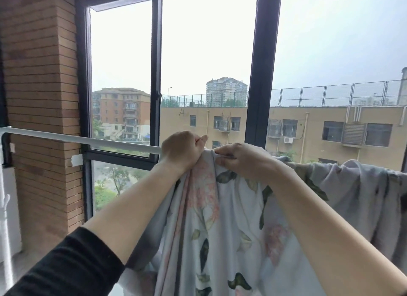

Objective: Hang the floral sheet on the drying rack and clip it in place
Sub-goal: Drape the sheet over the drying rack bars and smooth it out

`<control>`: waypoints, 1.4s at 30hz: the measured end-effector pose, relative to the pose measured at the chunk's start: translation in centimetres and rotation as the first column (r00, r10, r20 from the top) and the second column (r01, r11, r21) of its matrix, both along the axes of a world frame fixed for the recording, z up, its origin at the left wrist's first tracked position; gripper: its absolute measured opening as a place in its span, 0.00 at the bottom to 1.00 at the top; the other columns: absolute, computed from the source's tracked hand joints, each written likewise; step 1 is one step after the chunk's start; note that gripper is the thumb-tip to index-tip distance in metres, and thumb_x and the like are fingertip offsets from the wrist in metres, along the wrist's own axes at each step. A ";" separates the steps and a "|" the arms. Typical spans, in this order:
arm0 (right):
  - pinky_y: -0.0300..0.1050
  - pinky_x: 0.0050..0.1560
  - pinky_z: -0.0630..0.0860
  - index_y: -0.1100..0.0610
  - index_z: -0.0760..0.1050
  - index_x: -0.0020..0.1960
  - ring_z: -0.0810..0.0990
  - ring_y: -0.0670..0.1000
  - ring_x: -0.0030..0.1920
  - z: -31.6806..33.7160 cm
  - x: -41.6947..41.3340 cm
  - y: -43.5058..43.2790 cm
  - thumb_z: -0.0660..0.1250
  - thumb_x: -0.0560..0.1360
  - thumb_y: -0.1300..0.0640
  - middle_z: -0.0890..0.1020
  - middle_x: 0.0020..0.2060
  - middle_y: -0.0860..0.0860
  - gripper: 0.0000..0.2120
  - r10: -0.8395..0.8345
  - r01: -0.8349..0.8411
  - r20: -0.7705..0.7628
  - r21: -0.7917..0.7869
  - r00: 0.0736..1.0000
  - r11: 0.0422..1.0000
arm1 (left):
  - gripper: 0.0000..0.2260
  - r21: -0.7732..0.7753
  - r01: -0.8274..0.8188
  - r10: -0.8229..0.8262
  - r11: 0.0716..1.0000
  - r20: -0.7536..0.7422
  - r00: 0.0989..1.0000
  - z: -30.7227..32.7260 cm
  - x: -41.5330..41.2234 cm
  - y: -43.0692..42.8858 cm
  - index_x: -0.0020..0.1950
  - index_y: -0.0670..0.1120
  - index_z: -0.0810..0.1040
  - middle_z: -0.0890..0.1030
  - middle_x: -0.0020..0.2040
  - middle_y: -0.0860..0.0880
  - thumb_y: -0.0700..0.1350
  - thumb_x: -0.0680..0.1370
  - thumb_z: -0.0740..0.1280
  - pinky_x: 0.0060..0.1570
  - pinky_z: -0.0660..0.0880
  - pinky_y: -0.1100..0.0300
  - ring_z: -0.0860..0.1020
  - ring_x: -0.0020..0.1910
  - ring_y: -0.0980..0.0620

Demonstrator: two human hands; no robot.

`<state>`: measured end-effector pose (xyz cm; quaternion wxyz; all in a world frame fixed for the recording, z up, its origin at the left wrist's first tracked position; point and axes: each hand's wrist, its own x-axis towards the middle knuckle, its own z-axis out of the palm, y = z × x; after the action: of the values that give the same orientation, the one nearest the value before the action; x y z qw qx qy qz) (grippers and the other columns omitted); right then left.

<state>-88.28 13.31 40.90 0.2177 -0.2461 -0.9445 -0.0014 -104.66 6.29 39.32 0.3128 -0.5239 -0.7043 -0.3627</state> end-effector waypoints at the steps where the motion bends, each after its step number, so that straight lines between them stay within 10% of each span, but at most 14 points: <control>1: 0.43 0.49 0.74 0.36 0.71 0.66 0.78 0.46 0.54 0.0 0.1 0.1 0.57 0.78 0.41 0.81 0.57 0.40 0.17 0.003 -0.003 0.001 -0.007 1.000 1.000 | 0.20 0.030 0.040 -0.041 0.999 0.036 0.998 -0.3 -0.1 -0.2 0.32 0.48 0.77 0.77 0.32 0.51 0.55 0.80 0.60 0.35 0.64 0.60 0.75 0.36 0.49; 7: 0.41 0.43 0.71 0.34 0.71 0.65 0.77 0.44 0.49 0.0 0.4 0.7 0.58 0.78 0.39 0.81 0.55 0.38 0.17 0.002 -0.002 -0.016 -0.028 1.000 1.000 | 0.20 0.308 0.128 -0.231 0.943 0.327 0.916 -3.0 -1.3 -4.3 0.56 0.45 0.78 0.80 0.52 0.52 0.60 0.76 0.64 0.47 0.72 0.65 0.78 0.49 0.54; 13: 0.46 0.53 0.77 0.35 0.71 0.66 0.78 0.46 0.55 0.0 -0.3 0.5 0.58 0.78 0.39 0.79 0.60 0.37 0.17 0.002 -0.003 -0.011 -0.044 1.000 0.999 | 0.38 0.206 0.111 -0.210 0.972 0.563 0.799 -8.7 -2.6 -8.2 0.63 0.48 0.73 0.77 0.52 0.59 0.74 0.63 0.66 0.40 0.71 0.66 0.78 0.46 0.61; 26: 0.49 0.51 0.79 0.33 0.73 0.63 0.81 0.46 0.48 -0.1 -0.1 0.6 0.60 0.78 0.41 0.83 0.49 0.39 0.14 0.026 -0.027 -0.020 -0.074 0.999 0.997 | 0.28 0.063 0.269 -0.207 0.961 0.808 0.551 -14.8 -0.8 -6.2 0.50 0.54 0.77 0.83 0.43 0.55 0.66 0.56 0.74 0.33 0.73 0.68 0.81 0.42 0.58; 31: 0.50 0.52 0.79 0.34 0.73 0.63 0.81 0.47 0.50 0.1 0.1 0.6 0.60 0.78 0.41 0.82 0.52 0.39 0.15 0.020 -0.021 -0.013 -0.067 1.000 0.998 | 0.12 0.140 0.389 -0.322 0.911 0.829 0.458 -15.9 0.7 -4.9 0.47 0.52 0.81 0.84 0.37 0.58 0.55 0.68 0.75 0.34 0.72 0.73 0.81 0.37 0.62; 42: 0.48 0.51 0.79 0.35 0.73 0.64 0.80 0.46 0.51 0.1 0.1 0.5 0.60 0.78 0.42 0.82 0.54 0.39 0.15 0.030 -0.031 -0.019 -0.055 0.999 0.998 | 0.18 0.234 0.440 -0.384 0.867 0.876 0.292 -14.5 -0.3 -9.0 0.48 0.40 0.84 0.85 0.46 0.42 0.55 0.71 0.73 0.51 0.80 0.51 0.84 0.47 0.43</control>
<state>-88.20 13.77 41.04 0.2193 -0.2374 -0.9458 0.0301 -104.93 -2.67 24.84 -0.2332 -0.4148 -0.6088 -0.6348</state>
